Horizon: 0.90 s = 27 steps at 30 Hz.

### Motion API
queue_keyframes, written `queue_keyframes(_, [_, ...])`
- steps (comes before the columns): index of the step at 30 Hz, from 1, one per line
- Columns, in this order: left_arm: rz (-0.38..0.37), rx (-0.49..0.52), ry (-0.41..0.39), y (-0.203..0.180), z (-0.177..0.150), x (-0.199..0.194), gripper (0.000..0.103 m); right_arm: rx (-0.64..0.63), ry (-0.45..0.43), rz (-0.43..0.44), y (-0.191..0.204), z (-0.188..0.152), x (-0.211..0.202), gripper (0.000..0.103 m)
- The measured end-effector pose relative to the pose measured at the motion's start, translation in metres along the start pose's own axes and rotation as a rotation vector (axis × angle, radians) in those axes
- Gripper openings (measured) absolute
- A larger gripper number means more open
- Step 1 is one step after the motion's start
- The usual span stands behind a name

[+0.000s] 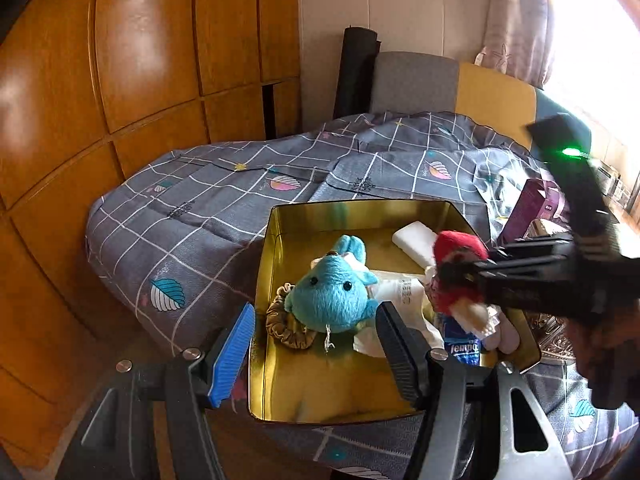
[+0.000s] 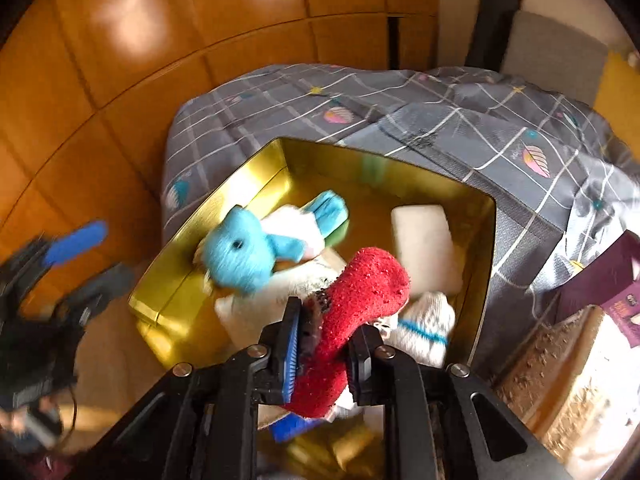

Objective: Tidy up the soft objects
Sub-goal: 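Carry the red sock into the gold tray and open the right tool, then move both tools back over the pink towel roll and beige cloth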

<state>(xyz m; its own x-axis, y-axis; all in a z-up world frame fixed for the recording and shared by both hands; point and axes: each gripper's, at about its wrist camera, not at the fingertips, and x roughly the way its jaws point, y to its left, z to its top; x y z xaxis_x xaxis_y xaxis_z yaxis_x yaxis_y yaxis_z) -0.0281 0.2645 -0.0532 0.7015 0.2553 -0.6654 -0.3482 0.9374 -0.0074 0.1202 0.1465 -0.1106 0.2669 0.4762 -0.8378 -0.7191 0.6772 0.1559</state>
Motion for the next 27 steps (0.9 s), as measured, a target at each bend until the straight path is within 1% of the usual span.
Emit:
queue_keyframes(2, [-0.002,0.005,0.001,-0.001,-0.001,0.000,0.064,0.014,0.005,-0.026,0.000,0.003,0.008,0.022])
queue_keyframes(3, [-0.004,0.006,0.002,-0.001,-0.001,0.000,0.064,0.021,0.017,-0.033,0.000,0.005,0.015,0.022])
queue_keyframes(4, [-0.008,0.008,0.003,-0.002,-0.001,0.001,0.064,0.028,0.042,-0.060,-0.001,0.005,0.024,0.022])
queue_keyframes(6, [-0.010,0.011,0.006,-0.003,-0.002,0.001,0.064,0.030,0.066,-0.098,-0.004,0.006,0.024,0.023])
queue_keyframes(8, [-0.011,0.010,0.008,-0.003,-0.003,0.001,0.064,0.040,0.057,-0.095,-0.004,0.005,0.024,0.023])
queue_keyframes(9, [-0.011,0.010,0.009,-0.003,-0.003,0.001,0.064,0.047,0.047,-0.078,-0.004,0.005,0.020,0.026])
queue_keyframes(10, [-0.011,0.011,0.012,-0.003,-0.003,0.002,0.064,0.051,0.036,-0.065,-0.004,0.004,0.017,0.030])
queue_keyframes(12, [-0.010,0.011,0.014,-0.004,-0.003,0.003,0.064,0.055,0.014,-0.058,-0.005,0.002,0.011,0.056])
queue_keyframes(13, [-0.011,0.012,0.015,-0.004,-0.003,0.003,0.064,0.055,-0.001,-0.061,-0.004,0.001,0.006,0.059])
queue_keyframes(20, [-0.015,0.021,0.014,-0.007,-0.004,0.002,0.064,0.055,-0.086,-0.083,-0.005,-0.004,-0.025,0.062])
queue_keyframes(27, [-0.015,0.036,0.004,-0.013,-0.003,-0.003,0.064,0.049,-0.163,-0.136,-0.004,-0.015,-0.059,0.062])
